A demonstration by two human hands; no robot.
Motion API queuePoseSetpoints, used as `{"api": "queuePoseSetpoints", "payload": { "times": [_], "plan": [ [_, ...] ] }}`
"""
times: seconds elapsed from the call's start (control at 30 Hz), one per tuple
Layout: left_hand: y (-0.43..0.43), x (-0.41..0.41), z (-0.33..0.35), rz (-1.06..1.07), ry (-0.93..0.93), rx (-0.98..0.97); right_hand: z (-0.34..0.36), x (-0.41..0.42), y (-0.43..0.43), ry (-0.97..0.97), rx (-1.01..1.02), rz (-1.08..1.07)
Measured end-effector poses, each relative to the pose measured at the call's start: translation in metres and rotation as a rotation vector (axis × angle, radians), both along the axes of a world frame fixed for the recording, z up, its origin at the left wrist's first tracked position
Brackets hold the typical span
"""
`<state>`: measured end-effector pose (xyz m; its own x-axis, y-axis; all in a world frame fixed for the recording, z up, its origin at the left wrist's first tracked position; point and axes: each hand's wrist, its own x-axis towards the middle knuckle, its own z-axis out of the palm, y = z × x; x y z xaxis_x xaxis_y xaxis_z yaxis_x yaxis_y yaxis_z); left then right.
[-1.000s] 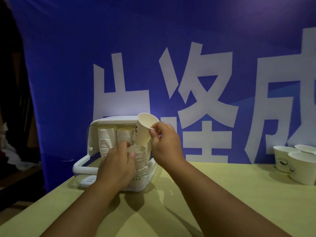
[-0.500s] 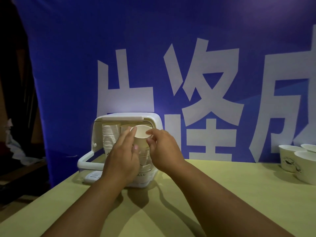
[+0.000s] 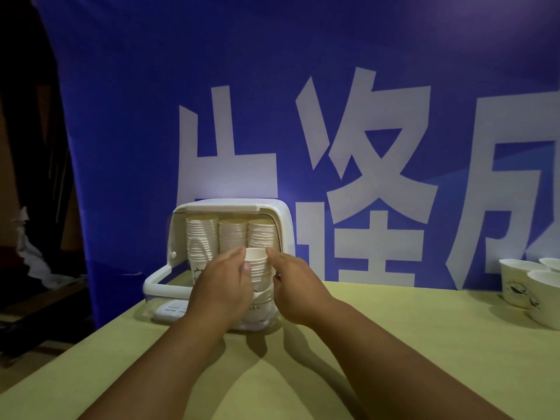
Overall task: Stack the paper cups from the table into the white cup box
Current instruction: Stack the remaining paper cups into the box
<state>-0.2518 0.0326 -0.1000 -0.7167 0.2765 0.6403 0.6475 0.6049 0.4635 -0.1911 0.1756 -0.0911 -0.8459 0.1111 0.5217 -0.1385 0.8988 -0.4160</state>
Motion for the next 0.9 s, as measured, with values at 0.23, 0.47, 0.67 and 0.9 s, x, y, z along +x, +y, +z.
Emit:
{"api": "queuePoseSetpoints", "payload": {
  "times": [0.23,0.47,0.67,0.9],
  "plan": [
    [-0.001,0.015,0.007,0.089,0.174,-0.01,0.0,0.007,0.004,0.062,-0.126,-0.079],
    [0.018,0.043,0.021,-0.052,0.28,-0.055,0.009,0.029,0.027,0.156,0.01,-0.23],
    [0.048,0.066,0.012,-0.09,0.138,-0.19,0.003,0.065,0.068,0.066,0.137,-0.323],
    [0.108,0.105,0.002,-0.252,0.07,-0.309,-0.004,0.13,0.138,-0.091,0.253,-0.449]
  ]
}}
